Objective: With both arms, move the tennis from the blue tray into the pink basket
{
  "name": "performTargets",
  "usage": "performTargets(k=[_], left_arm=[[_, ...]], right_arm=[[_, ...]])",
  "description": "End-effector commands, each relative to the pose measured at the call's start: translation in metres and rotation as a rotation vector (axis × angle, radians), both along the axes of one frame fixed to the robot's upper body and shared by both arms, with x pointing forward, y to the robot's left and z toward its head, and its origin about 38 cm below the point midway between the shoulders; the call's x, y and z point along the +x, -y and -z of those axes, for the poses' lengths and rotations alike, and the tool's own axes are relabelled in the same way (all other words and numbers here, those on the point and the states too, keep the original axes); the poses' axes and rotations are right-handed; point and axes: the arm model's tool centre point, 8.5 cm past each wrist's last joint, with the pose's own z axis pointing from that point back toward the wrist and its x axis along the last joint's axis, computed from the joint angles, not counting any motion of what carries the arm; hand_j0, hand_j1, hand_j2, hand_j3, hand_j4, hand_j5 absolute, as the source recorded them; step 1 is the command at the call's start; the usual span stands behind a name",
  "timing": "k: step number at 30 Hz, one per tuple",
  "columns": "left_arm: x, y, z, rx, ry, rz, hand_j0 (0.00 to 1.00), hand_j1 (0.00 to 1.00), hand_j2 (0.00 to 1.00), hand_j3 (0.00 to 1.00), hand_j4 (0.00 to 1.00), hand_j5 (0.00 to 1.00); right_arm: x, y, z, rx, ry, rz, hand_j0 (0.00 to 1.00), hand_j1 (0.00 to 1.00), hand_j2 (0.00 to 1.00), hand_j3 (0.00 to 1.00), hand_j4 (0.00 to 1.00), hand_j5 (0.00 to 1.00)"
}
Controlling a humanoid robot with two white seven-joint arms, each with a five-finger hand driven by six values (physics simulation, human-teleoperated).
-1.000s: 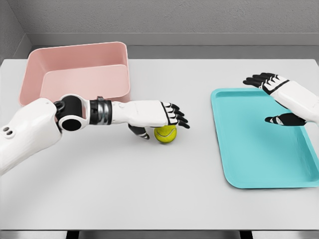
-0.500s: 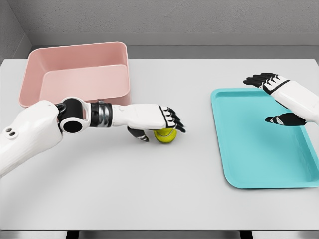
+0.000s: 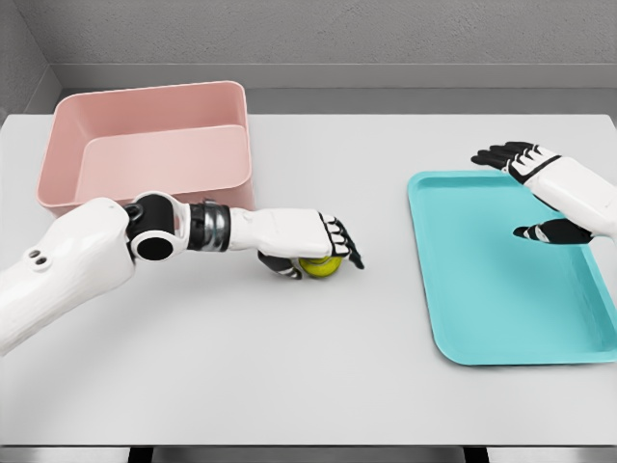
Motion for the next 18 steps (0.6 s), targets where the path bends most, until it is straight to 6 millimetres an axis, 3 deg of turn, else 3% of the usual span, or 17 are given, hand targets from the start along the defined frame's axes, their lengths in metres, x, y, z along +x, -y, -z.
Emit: performTargets(k=[1, 6, 7, 18], left_arm=[[0.001, -0.001, 0.002, 0.006, -0.011, -0.006, 0.7, 0.7, 0.7, 0.7, 0.7, 0.7], [0.002, -0.003, 0.003, 0.021, -0.015, -0.01, 0.58, 0.58, 0.58, 0.58, 0.58, 0.58], [0.002, -0.003, 0.003, 0.021, -0.015, -0.01, 0.57, 0.57, 0.57, 0.57, 0.57, 0.57], [0.004, 0.0, -0.004, 0.019, 0.002, -0.002, 0.56, 0.56, 0.56, 0.56, 0.56, 0.56]], right_arm=[[0.0, 0.0, -0.001, 0.007, -0.001, 0.001, 1.0, 1.0, 1.0, 1.0, 1.0, 1.0], [0.001, 0.009, 0.002, 0.008, -0.012, 0.025, 1.0, 1.0, 1.0, 1.0, 1.0, 1.0], [0.004, 0.019, 0.011, 0.014, -0.042, 0.053, 1.0, 1.0, 1.0, 1.0, 1.0, 1.0], [0.005, 0.023, 0.014, 0.019, -0.052, 0.062, 1.0, 1.0, 1.0, 1.0, 1.0, 1.0]])
